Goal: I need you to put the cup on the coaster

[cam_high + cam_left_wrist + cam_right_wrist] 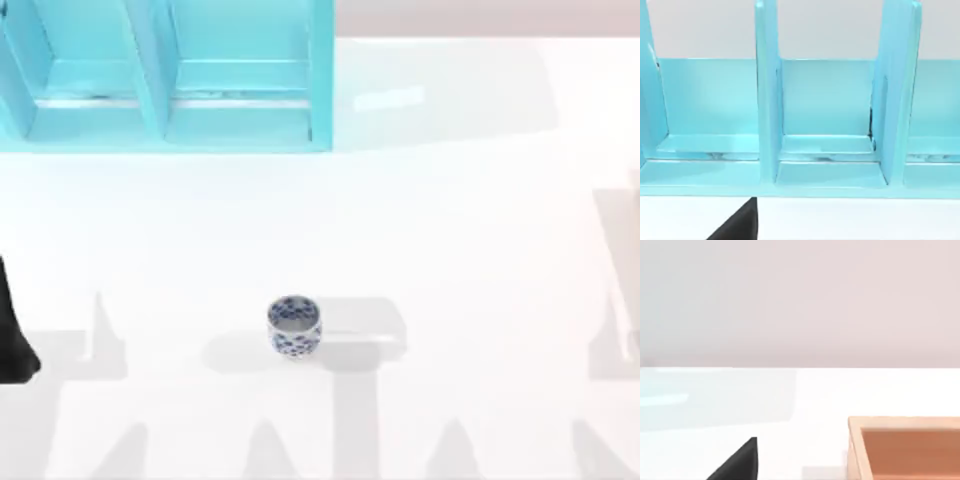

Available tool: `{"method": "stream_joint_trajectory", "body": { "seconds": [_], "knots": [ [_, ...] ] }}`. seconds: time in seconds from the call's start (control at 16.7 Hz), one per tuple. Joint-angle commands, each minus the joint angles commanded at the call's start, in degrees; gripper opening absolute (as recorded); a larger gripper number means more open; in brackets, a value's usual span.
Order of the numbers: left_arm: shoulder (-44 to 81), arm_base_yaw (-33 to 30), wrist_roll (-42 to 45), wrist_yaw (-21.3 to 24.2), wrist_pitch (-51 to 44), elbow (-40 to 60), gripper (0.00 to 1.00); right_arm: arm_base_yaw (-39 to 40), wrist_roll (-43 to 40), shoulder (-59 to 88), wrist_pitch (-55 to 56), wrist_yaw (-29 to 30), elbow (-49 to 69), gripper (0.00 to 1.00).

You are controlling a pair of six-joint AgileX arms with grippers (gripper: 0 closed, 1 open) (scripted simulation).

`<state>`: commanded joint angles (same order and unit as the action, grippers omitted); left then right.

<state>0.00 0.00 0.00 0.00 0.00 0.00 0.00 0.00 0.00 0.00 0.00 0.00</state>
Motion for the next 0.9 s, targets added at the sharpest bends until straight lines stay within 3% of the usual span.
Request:
{"method": "stream_joint_trajectory", "body": {
  "seconds": [0.24, 0.42, 0.9],
  "knots": [
    [1.8, -0.8, 1.1, 0.0, -1.5, 1.7, 1.0, 0.0, 0.0, 0.0, 0.0, 0.0, 0.0, 1.0],
    [9.0, -4.2, 5.1, -0.1, -7.2, 8.8, 1.0, 0.0, 0.0, 0.0, 0.0, 0.0, 0.0, 1.0],
    [51.6, -20.0, 22.8, 0.3, -34.8, 44.1, 1.0, 0.0, 0.0, 0.0, 0.0, 0.0, 0.0, 1.0]
  ]
}}
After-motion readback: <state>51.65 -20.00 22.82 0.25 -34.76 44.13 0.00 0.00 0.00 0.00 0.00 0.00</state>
